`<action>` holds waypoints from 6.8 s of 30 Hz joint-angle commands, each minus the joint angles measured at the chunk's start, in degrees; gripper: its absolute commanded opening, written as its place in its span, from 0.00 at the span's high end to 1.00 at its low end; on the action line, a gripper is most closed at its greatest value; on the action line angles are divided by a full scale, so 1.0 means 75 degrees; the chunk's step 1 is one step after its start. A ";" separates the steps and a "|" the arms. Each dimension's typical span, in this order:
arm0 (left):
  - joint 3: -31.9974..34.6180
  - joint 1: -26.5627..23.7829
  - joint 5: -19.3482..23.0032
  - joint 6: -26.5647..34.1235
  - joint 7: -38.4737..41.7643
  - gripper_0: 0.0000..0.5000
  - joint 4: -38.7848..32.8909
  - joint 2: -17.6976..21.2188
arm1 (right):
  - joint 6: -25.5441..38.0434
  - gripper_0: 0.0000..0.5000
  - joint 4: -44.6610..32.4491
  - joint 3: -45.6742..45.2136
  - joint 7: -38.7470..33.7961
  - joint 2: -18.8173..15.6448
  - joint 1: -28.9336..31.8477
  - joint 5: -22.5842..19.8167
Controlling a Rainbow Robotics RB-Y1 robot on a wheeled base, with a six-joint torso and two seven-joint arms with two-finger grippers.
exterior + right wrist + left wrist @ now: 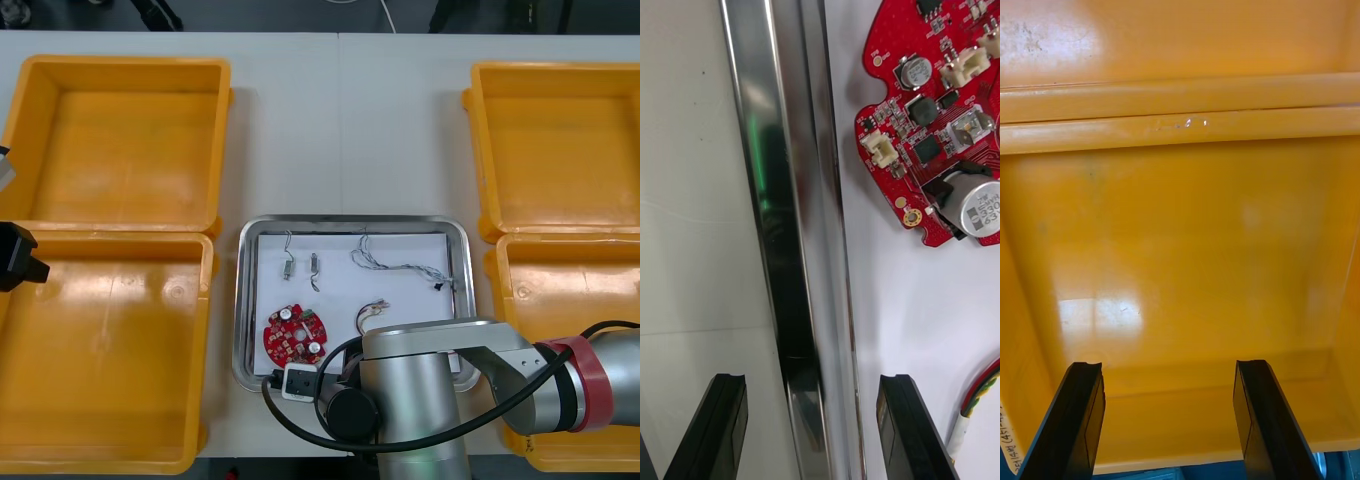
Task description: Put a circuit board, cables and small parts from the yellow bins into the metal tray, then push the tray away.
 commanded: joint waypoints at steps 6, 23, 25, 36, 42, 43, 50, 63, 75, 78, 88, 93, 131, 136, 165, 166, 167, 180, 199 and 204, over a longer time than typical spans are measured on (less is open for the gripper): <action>0.0254 0.0124 0.0057 0.0047 0.0145 0.00 -0.0217 0.0310 | -0.0065 0.08 -0.0065 0.0113 0.0048 0.0184 -0.0093 0.0080; 0.0254 0.0124 0.0057 0.0047 0.0145 0.00 -0.0217 0.0310 | -0.0065 1.00 -0.0065 0.0113 0.0001 0.0208 -0.0093 0.0091; 0.0254 0.0124 0.0057 0.0047 0.0145 0.00 -0.0217 0.0310 | -0.0065 1.00 -0.0065 0.0113 0.0024 0.0208 -0.0093 0.0138; 0.0254 0.0124 0.0057 0.0047 0.0145 0.00 -0.0217 0.0310 | -0.0123 1.00 -0.0065 0.0113 0.0106 0.0079 -0.0093 0.0396; 0.0254 0.0124 0.0057 0.0047 0.0145 0.00 -0.0217 0.0310 | -0.0170 1.00 -0.0065 0.0113 0.0165 -0.0015 -0.0139 0.0490; 0.0254 0.0124 0.0057 0.0047 0.0145 0.00 -0.0217 0.0310 | -0.0182 1.00 -0.0065 0.0113 0.0176 -0.0027 -0.0175 0.0490; 0.0254 0.0124 0.0057 0.0047 0.0145 0.00 -0.0217 0.0310 | -0.0217 1.00 -0.0065 0.0160 0.0212 -0.0085 -0.0421 0.0478; 0.0254 0.0124 0.0057 0.0047 0.0145 0.00 -0.0217 0.0310 | -0.0299 1.00 -0.0065 0.0500 0.0212 -0.0285 -0.1042 0.0478; 0.0254 0.0124 0.0057 0.0047 0.0145 0.00 -0.0217 0.0310 | -0.0334 1.00 0.0029 0.0582 0.0212 -0.0402 -0.1475 0.0654; 0.0254 0.0124 0.0057 0.0047 0.0145 0.00 -0.0217 0.0310 | -0.0393 1.00 0.0193 0.0582 0.0212 -0.0390 -0.1569 0.0654; 0.0254 0.0124 0.0057 0.0047 0.0145 0.00 -0.0217 0.0310 | -0.0627 1.00 0.0579 0.0617 0.0235 -0.0355 -0.1827 0.0654; 0.0254 0.0124 0.0057 0.0047 0.0145 0.00 -0.0217 0.0310 | -0.0838 1.00 0.0837 0.0699 0.0270 -0.0343 -0.2014 0.0642; 0.0254 0.0124 0.0057 0.0047 0.0145 0.00 -0.0217 0.0310 | -0.2080 1.00 0.2513 0.1145 0.0364 -0.0378 -0.3034 0.0666; 0.0254 0.0124 0.0057 0.0047 0.0145 0.00 -0.0217 0.0310 | -0.2162 1.00 0.2654 0.1145 0.0364 -0.0378 -0.3151 0.0525; 0.0254 0.0124 0.0057 0.0047 0.0145 0.00 -0.0217 0.0310 | -0.2959 1.00 0.3802 0.0875 0.0786 -0.0378 -0.3878 -0.0893; 0.0254 0.0124 0.0057 0.0047 0.0145 0.00 -0.0217 0.0310 | -0.2971 1.00 0.3825 0.0863 0.0809 -0.0367 -0.3889 -0.0940; 0.0254 0.0124 0.0057 0.0047 0.0145 0.00 -0.0217 0.0310 | -0.2994 1.00 0.3872 0.0840 0.0833 -0.0367 -0.3936 -0.1022; 0.0254 0.0124 0.0057 0.0047 0.0145 0.00 -0.0217 0.0310 | -0.3357 1.00 0.4411 0.0582 0.1126 -0.0367 -0.4206 -0.1538; 0.0254 0.0124 0.0057 0.0047 0.0145 0.00 -0.0217 0.0310 | -0.4365 1.00 0.5009 0.0524 0.1700 -0.0355 -0.4288 -0.1842; 0.0254 0.0124 0.0057 0.0047 0.0145 0.00 -0.0217 0.0310 | -0.4424 1.00 0.5056 0.0524 0.1852 -0.0355 -0.4335 -0.1842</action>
